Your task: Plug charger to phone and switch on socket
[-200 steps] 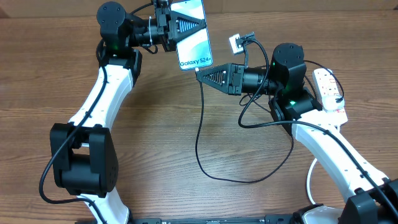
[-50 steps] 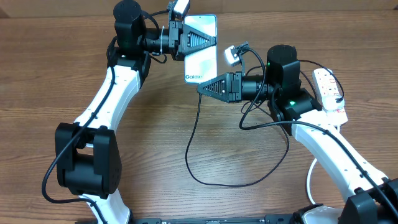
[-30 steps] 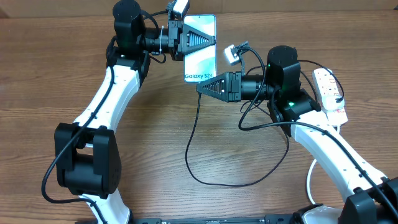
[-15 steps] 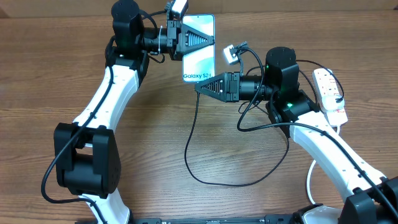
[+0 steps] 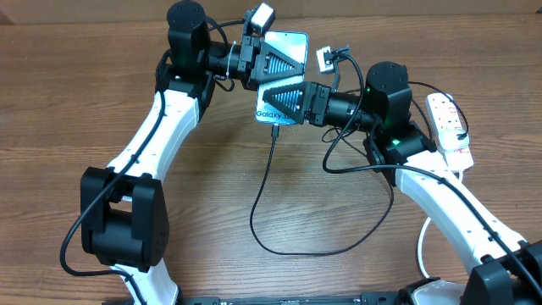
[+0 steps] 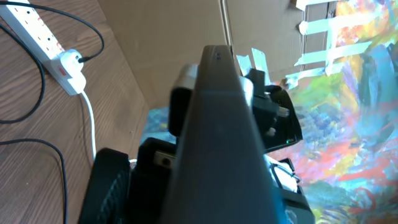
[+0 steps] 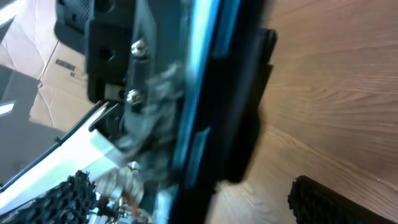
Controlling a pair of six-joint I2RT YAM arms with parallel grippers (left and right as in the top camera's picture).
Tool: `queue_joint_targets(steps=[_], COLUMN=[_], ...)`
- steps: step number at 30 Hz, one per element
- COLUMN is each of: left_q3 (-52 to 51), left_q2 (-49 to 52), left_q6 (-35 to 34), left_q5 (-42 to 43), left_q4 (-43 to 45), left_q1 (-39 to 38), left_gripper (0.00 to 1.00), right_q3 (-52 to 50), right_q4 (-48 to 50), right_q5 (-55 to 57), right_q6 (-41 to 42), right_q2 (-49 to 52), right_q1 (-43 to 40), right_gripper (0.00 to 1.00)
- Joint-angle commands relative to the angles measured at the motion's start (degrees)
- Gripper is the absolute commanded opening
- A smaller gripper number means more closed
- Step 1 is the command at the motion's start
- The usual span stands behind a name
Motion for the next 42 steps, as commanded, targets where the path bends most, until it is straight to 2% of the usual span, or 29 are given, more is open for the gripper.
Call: queue_joint_targets(steps=[1, 9, 14, 20, 26, 30, 32, 36, 40, 42], left_q3=[0.46, 0.46, 0.46, 0.46, 0.46, 0.46, 0.46, 0.46, 0.46, 0.46], left_q2=[-0.92, -0.92, -0.9, -0.59, -0.52, -0.52, -0.52, -0.52, -0.52, -0.52], left_q6=[4.39, 21.81, 29.11, 29.77, 30.42, 30.4, 30.42, 30.4, 30.36, 30.36], left_q5=[1.6, 2.56, 2.56, 2.56, 2.56, 2.56, 2.56, 2.56, 2.56, 2.56], left_q4=[0.24, 0.24, 0.22, -3.45, -9.27, -9.88, -9.86, -9.88, -9.88, -10.1], left_q1=[0.33, 0.44, 0.39, -0.2, -1.05, -2.19, -2.91, -3.72, -3.85, -3.85], left_gripper=[0.04, 0.04, 0.04, 0.04, 0.04, 0.04, 0.04, 0.04, 0.04, 0.04], right_q3=[1.18, 1.18, 1.18, 1.16, 1.16, 1.16, 1.16, 1.16, 1.16, 1.16], right_q4=[-0.79, -11.61, -13.33, -14.84, -15.04, -14.86, -14.78, -14.4, -13.46, -12.63], right_q5=[1.55, -0.04, -9.68, -13.33, -13.27, -13.35, -12.5, -11.45, -10.05, -8.61], right_q6=[-0.98, -8.17, -15.5, -23.3, -23.43, -23.45, -23.43, -23.41, -23.39, -22.84], right_q2=[0.07, 0.07, 0.07, 0.07, 0.07, 0.07, 0.07, 0.07, 0.07, 0.07], right_q1=[-0.15, -3.85, -6.32, -6.82, -6.27, -4.13, -3.54, -3.41, -3.48, -3.58], right_gripper=[1.0, 1.0, 1.0, 1.0, 0.99, 0.9, 0.8, 0.66, 0.66, 0.7])
